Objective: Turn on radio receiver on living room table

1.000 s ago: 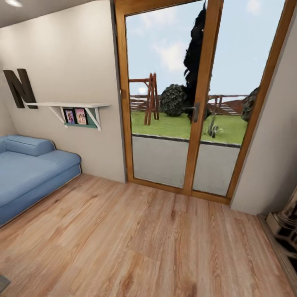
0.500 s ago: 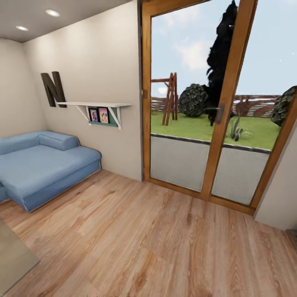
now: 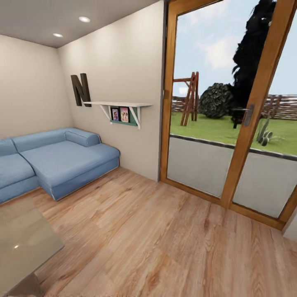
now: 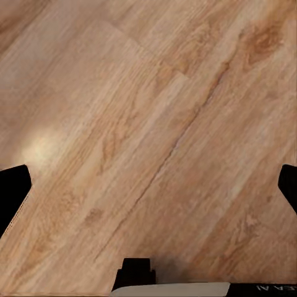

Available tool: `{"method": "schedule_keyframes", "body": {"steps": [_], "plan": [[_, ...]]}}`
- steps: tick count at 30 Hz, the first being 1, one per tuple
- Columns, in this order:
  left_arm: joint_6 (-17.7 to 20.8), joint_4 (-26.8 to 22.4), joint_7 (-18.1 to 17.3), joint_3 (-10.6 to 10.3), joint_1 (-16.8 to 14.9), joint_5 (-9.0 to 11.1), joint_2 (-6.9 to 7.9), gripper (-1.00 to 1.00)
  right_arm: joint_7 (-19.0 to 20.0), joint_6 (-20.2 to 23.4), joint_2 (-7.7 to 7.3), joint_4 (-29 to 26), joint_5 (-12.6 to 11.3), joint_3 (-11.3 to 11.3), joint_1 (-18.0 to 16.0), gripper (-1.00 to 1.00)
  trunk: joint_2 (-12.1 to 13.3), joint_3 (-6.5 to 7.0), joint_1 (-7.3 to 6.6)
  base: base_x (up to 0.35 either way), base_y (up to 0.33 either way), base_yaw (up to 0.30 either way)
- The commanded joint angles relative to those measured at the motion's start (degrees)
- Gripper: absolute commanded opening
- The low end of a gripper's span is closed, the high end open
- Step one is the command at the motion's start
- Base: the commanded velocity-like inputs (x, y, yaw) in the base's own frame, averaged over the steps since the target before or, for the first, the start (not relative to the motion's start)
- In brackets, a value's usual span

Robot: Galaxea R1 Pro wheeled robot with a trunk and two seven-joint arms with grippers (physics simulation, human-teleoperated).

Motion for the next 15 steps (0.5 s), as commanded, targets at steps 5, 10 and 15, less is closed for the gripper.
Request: {"method": "schedule_keyframes", "body": {"steps": [5,10,15], "plan": [[0.5,-0.4,-0.1,6.5,0.0,0.2,-0.07,1.00,0.1,0.0,-0.20,-0.4,0.2,0.1,0.0,1.00,0.0,0.00,0.00,0.000,0.000,0.300],[0.3,-0.2,-0.2,10.9,0.0,0.1,-0.40,1.00,0.1,0.0,-0.34,-0.4,0.3,0.1,0.0,1.00,0.0,0.00,0.00,0.000,0.000,0.300],[-0.4,-0.1,-0.5,11.5,0.0,0.1,-0.09,1.00,0.1,0.1,-0.44,-0.3,0.2,0.1,0.0,1.00,0.0,0.00,0.00,0.000,0.000,0.300]]}}
